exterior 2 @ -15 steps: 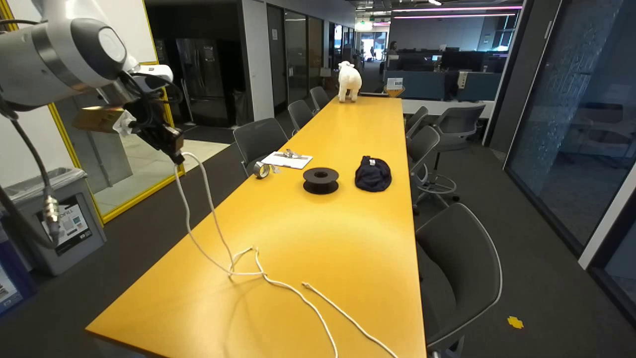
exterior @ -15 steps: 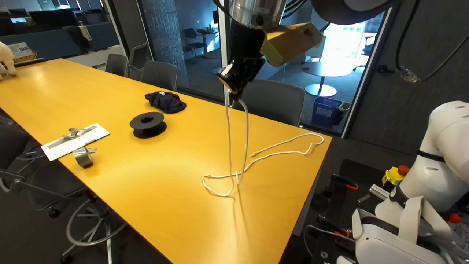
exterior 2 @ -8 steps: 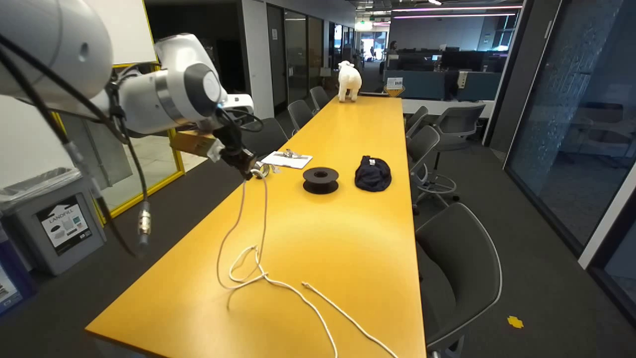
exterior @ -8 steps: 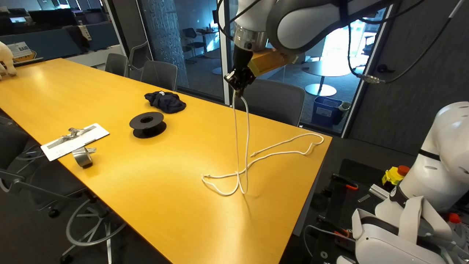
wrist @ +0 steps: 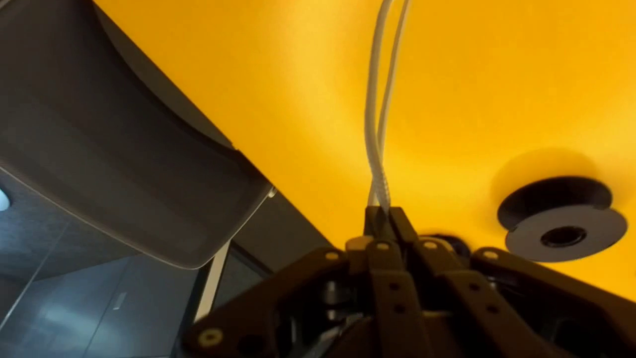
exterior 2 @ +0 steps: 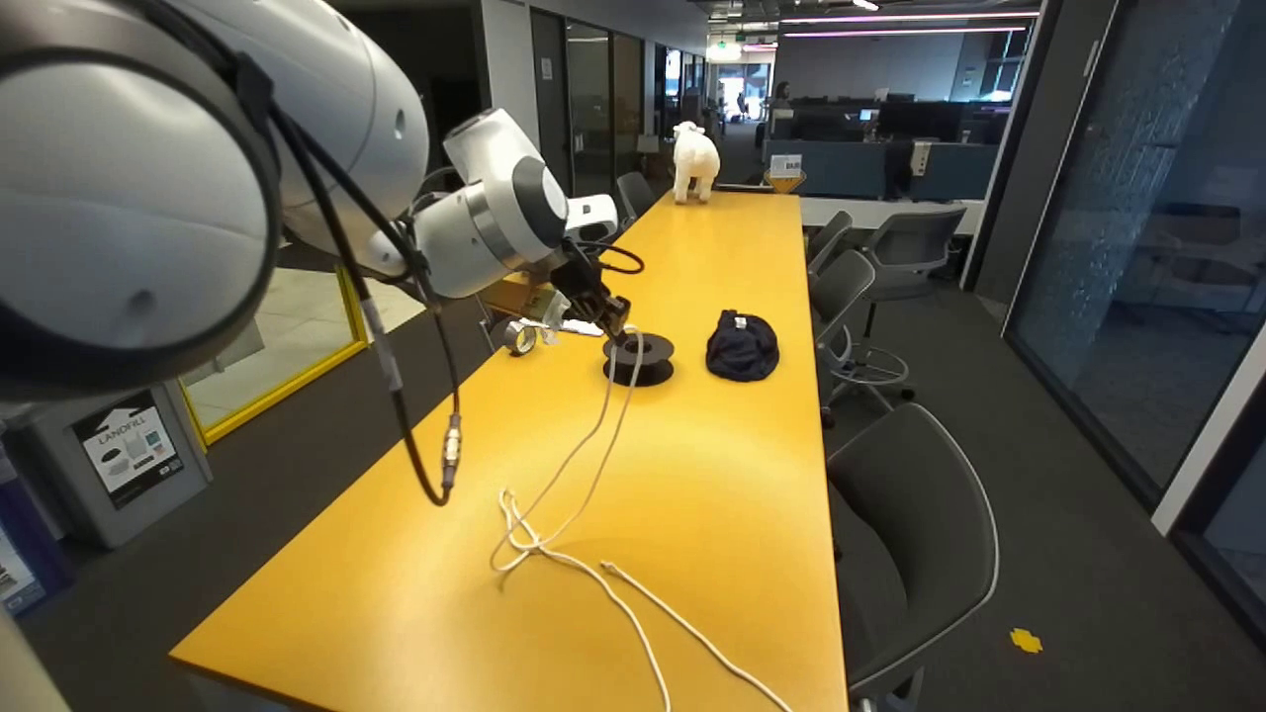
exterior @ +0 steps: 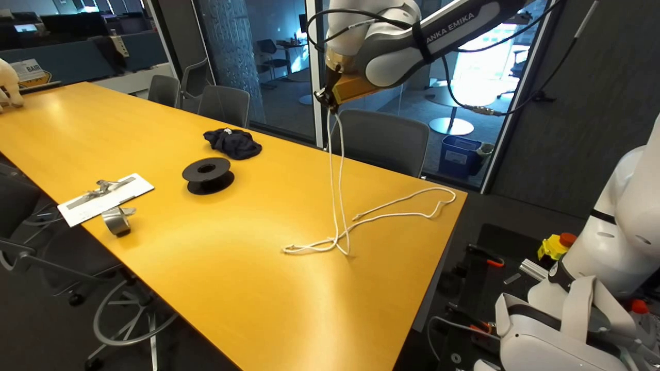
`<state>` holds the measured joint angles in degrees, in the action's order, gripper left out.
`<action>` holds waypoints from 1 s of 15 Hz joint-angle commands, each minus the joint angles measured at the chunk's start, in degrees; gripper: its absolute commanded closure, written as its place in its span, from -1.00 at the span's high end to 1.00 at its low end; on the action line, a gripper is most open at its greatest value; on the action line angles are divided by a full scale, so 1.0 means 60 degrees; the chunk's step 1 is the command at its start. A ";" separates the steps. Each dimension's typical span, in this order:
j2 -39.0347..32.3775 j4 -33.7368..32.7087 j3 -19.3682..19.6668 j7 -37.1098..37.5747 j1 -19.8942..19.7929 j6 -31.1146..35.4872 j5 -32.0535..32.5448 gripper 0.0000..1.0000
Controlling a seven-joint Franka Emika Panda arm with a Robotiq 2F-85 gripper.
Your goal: Untangle the two ropes on the table.
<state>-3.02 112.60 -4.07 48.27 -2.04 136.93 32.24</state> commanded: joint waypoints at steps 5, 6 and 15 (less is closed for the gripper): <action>-0.1872 -0.2621 0.1173 0.2997 0.0367 0.0555 0.0347 -0.98; -0.2051 -0.2884 0.1314 0.3337 0.0399 0.0620 0.0315 -0.98; -0.3142 -0.4526 0.2840 0.6852 0.0814 0.1396 0.1376 -0.98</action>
<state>-19.02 89.67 9.68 82.65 1.43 143.48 37.08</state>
